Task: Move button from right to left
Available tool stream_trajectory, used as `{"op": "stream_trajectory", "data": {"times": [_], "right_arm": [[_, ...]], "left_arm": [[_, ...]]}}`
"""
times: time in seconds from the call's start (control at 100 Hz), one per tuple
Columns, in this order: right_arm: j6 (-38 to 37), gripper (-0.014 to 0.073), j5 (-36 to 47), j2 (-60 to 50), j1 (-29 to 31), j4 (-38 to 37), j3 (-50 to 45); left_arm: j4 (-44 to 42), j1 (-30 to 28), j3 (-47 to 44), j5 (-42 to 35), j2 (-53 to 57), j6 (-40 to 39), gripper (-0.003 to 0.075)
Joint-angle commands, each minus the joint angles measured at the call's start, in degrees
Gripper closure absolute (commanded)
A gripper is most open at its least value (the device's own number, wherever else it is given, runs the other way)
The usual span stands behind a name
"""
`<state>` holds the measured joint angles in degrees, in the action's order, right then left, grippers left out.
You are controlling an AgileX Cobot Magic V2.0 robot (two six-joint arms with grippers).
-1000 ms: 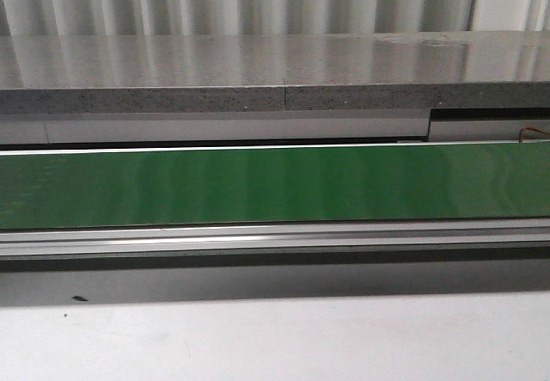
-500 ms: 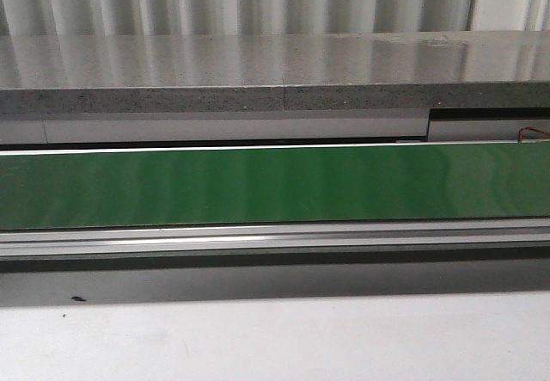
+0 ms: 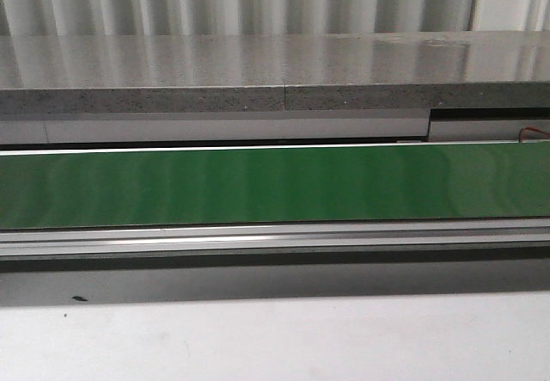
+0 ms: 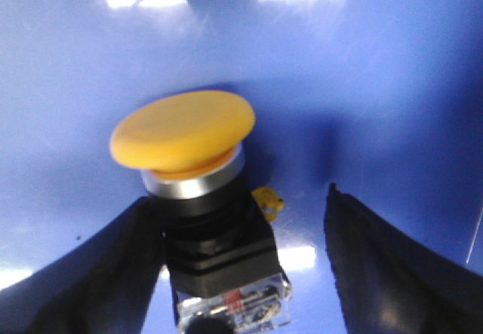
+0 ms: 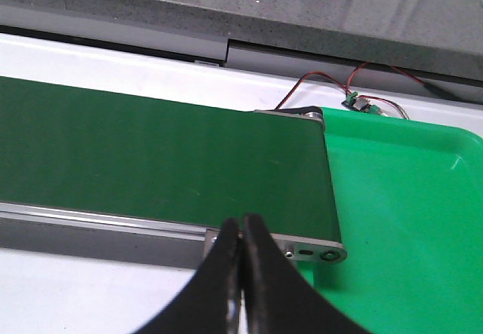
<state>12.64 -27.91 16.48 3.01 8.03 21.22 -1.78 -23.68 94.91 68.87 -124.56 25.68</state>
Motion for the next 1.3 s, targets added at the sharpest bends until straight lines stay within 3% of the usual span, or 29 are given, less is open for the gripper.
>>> {"op": "stream_trajectory", "data": {"times": [0.0, 0.25, 0.34, 0.44, 0.65, 0.88, 1.13, 1.29], "right_arm": [[0.48, 0.0660, 4.21, 0.39, 0.08, 0.50, 1.59], [0.48, 0.0660, 4.21, 0.39, 0.08, 0.50, 1.59], [0.48, 0.0660, 4.21, 0.39, 0.08, 0.50, 1.59], [0.48, 0.0660, 4.21, 0.39, 0.08, 0.50, 1.59], [0.48, 0.0660, 4.21, 0.39, 0.08, 0.50, 1.59], [0.48, 0.0660, 4.21, 0.39, 0.08, 0.50, 1.59], [0.48, 0.0660, 4.21, 0.39, 0.08, 0.50, 1.59], [0.48, 0.0660, 4.21, 0.39, 0.08, 0.50, 1.59]], "left_arm": [[0.05, -0.13, 2.51, -0.01, 5.29, -1.23, 0.0279], [-0.79, -0.13, 3.28, -2.73, 12.11, -6.18, 0.0286], [-0.65, 0.39, 3.28, -2.62, 14.64, -8.23, 0.0336], [-0.56, 2.07, 3.28, -3.00, 17.74, -9.76, 0.0433], [-0.56, 8.19, 1.42, -5.91, 24.43, -15.91, 0.0743], [0.08, 15.19, -7.37, -10.85, 32.34, -22.92, 0.0741], [7.73, 21.13, -18.64, -19.94, 40.58, -23.07, 0.0741], [7.73, 25.19, -25.92, -25.40, 46.69, -23.07, 0.0741]]}}
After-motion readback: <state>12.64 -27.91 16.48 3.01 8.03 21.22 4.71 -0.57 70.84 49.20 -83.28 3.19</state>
